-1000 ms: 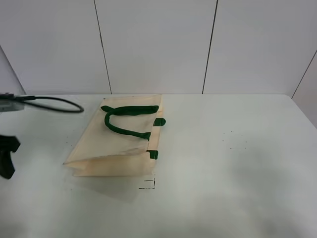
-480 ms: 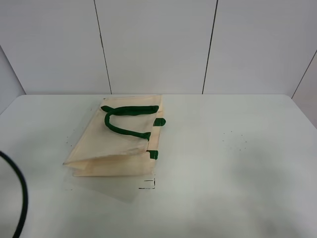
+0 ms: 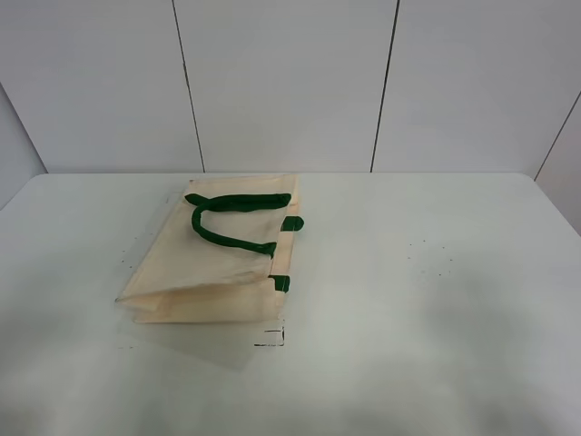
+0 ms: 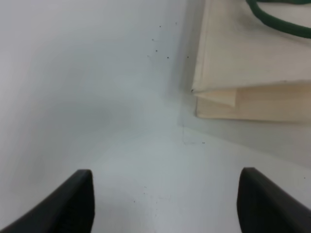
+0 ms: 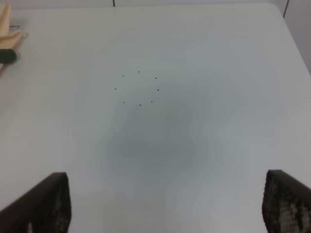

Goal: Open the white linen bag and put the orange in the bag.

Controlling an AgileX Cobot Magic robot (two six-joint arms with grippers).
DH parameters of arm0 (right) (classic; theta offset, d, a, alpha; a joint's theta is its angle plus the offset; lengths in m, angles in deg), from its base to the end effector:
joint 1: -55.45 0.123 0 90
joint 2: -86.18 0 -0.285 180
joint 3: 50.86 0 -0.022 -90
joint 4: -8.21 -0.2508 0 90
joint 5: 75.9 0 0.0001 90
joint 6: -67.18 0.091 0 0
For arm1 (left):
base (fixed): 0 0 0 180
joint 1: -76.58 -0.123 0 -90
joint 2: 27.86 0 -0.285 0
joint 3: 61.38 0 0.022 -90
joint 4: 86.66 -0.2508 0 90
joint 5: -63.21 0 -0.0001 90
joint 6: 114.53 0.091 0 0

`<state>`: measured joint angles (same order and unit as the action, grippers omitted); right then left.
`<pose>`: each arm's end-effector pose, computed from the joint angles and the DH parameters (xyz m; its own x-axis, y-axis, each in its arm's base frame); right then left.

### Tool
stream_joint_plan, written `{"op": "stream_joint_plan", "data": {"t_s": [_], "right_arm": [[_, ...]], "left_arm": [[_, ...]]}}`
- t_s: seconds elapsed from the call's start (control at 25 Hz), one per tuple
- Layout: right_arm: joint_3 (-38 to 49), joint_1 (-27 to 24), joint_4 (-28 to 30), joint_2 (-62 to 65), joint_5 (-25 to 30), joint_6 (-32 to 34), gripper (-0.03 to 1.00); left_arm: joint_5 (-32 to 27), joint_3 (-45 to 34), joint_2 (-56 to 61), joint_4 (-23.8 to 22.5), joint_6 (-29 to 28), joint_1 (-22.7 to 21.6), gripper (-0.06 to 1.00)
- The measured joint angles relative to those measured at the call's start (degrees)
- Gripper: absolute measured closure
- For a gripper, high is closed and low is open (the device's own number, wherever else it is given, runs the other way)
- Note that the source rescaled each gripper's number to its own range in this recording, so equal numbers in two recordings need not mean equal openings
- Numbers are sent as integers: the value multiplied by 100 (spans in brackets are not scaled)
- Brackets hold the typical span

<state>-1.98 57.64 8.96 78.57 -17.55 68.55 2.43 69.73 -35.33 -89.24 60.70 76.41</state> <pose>-0.0029 -0.0011 0.2792 -0.4202 0.0010 -0.9074 -0.0209 0.9997 0.0108 -0.0051 0.0036 0.2758 -0.4526 -0.0625 -0.8895 -0.0658 0.9972 -0.0366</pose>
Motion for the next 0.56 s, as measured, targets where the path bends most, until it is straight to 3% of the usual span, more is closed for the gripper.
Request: {"op": "stream_joint_plan", "data": {"t_s": [0.56], "right_arm": [[0, 0, 0, 0, 0, 0, 11]], "left_arm": [[0, 0, 0, 0, 2, 0, 15]]}}
